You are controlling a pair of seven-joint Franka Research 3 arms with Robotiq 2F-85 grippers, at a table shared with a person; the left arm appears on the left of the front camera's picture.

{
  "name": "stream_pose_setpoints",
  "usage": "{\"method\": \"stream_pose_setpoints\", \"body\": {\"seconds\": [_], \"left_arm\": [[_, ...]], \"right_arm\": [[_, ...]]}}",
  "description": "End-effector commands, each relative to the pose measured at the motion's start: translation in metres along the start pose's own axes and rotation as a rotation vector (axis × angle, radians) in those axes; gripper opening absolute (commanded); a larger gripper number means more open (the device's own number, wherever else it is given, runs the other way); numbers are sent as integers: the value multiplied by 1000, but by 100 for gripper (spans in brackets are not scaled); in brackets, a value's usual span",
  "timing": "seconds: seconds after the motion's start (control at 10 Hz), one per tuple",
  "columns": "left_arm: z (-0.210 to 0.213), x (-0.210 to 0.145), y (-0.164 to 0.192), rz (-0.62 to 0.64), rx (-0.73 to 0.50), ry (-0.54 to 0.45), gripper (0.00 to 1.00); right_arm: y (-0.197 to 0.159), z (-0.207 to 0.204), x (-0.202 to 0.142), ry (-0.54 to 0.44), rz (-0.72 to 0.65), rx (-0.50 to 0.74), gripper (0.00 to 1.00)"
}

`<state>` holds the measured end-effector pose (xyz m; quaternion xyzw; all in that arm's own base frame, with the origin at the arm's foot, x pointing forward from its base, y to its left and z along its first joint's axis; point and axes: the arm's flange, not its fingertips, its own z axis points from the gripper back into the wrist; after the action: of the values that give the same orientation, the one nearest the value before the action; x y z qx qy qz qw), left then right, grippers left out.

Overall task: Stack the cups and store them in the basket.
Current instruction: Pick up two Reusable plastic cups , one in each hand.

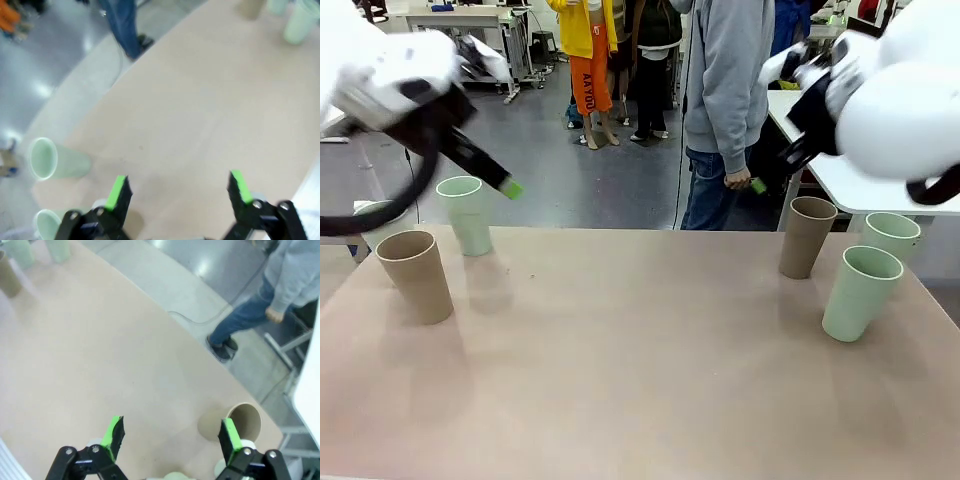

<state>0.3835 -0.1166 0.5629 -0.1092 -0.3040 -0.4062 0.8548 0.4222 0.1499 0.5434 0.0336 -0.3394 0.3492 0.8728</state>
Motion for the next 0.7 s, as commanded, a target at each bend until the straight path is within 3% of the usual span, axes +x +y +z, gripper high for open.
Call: {"method": "stream_pose_setpoints", "body": {"seconds": [0.0,0.2,0.6], "left_arm": [[51,-32,28,-103,-96,-21,100],[89,-75,50,-172,-165,-111,100],[116,-147,78,-196,-213,-261,100]], "right_arm": [[-44,57,-38,-79,58,147,100],[-86,98,-88,-164,89,223,100],[-135,122,-172,-283,23,271,100]]}}
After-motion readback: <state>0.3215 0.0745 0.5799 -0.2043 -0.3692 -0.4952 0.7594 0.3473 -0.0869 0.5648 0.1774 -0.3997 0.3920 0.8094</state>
